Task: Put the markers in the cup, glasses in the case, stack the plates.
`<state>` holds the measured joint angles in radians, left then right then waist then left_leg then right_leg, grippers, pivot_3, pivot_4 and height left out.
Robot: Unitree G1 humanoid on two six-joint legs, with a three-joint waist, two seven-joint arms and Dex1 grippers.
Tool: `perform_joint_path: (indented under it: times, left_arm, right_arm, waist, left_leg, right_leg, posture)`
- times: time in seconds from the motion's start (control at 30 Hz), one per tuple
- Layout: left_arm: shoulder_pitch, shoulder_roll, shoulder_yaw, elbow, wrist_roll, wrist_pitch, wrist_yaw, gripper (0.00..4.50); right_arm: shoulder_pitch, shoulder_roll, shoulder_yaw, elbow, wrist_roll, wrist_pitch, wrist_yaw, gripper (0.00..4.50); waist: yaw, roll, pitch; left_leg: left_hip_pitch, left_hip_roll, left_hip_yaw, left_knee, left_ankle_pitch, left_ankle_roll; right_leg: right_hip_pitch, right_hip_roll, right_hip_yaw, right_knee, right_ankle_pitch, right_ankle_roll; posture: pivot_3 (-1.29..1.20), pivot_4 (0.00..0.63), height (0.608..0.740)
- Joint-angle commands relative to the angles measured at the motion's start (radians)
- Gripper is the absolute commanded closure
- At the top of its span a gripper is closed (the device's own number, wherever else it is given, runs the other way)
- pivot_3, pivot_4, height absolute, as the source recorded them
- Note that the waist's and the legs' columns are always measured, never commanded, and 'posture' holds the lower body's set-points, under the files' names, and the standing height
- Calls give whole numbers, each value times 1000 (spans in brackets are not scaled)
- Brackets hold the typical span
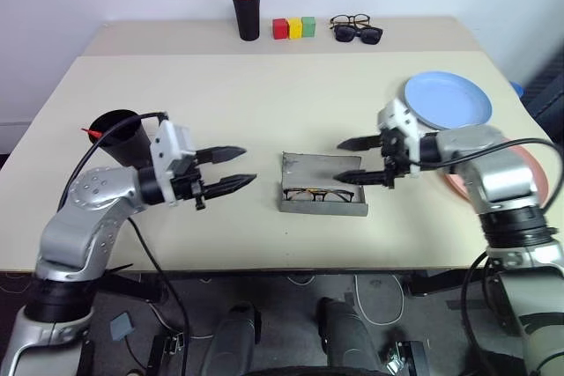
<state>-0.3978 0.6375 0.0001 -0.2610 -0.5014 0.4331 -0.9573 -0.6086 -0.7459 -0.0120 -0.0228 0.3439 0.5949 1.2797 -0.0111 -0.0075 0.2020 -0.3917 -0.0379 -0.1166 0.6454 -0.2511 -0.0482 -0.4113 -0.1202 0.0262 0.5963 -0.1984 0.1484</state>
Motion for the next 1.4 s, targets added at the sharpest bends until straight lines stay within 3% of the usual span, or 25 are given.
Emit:
perform_joint_path:
  times: [0.03,0.13,0.17,0.37,0.57,0.73,0.93,1.17,1.4]
  left_arm:
    - [-146,-84,-93,127,97,-6,67,2844]
    - [-311,-207,-165,335,207,-44,150,4303]
    - [-355,-237,-187,408,252,-78,172,4467]
    - [-586,-359,-292,846,456,-296,213,4467]
    - [-786,-434,-398,1253,642,-536,196,4467]
    - [-872,-464,-431,1418,718,-671,95,4467]
    - [-914,-462,-378,1469,675,-630,-242,4467]
    - [-890,-431,-336,1389,615,-507,-592,4467]
    - [-690,-318,-510,946,452,-309,-657,4467]
  right_arm:
    - [205,-60,-168,-213,65,-3,-36,580]
    - [527,-75,-339,-374,53,-86,-57,580]
    - [628,-65,-380,-406,38,-117,-67,580]
    - [1014,65,-516,-509,-12,-278,-191,580]
    - [1127,162,-536,-532,-23,-352,-317,580]
    - [1135,187,-525,-563,4,-351,-387,580]
    - [1140,176,-521,-569,17,-353,-422,580]
    - [1120,166,-507,-533,13,-368,-436,580]
    - [1091,162,-496,-479,2,-357,-464,580]
  waist:
    - [12,0,0]
    - [44,-2,-1]
    - [47,-2,0]
    - [18,-4,-1]
    - [-1,-6,0]
    - [1,-6,0]
    - [4,-7,1]
    - [-1,-7,1]
    - [-2,-5,0]
  left_leg:
    - [0,0,0,0,0,0]
    - [-1,0,0,2,0,0]
    - [-2,-1,0,3,0,0]
    - [0,0,4,2,0,0]
    - [0,0,4,3,0,0]
    - [-1,0,4,1,-1,0]
    - [-3,0,3,1,-1,0]
    - [-2,0,3,1,-1,0]
    - [-1,0,2,1,-1,1]
  right_leg:
    - [0,0,0,-1,0,0]
    - [3,0,-2,-2,-1,1]
    - [4,0,-2,-3,-1,2]
    - [3,-1,1,-2,-4,6]
    - [3,-1,1,-3,-5,2]
    - [2,-1,1,-3,-6,3]
    - [1,-1,0,-4,-5,4]
    - [1,-1,0,-3,-6,3]
    - [2,-1,1,-1,-3,0]
  posture:
    - [0,150,740]
    - [0,150,740]
    - [0,150,740]
    - [0,150,740]
    - [0,150,740]
    - [0,150,740]
    - [0,150,740]
    - [0,150,740]
    - [0,150,740]
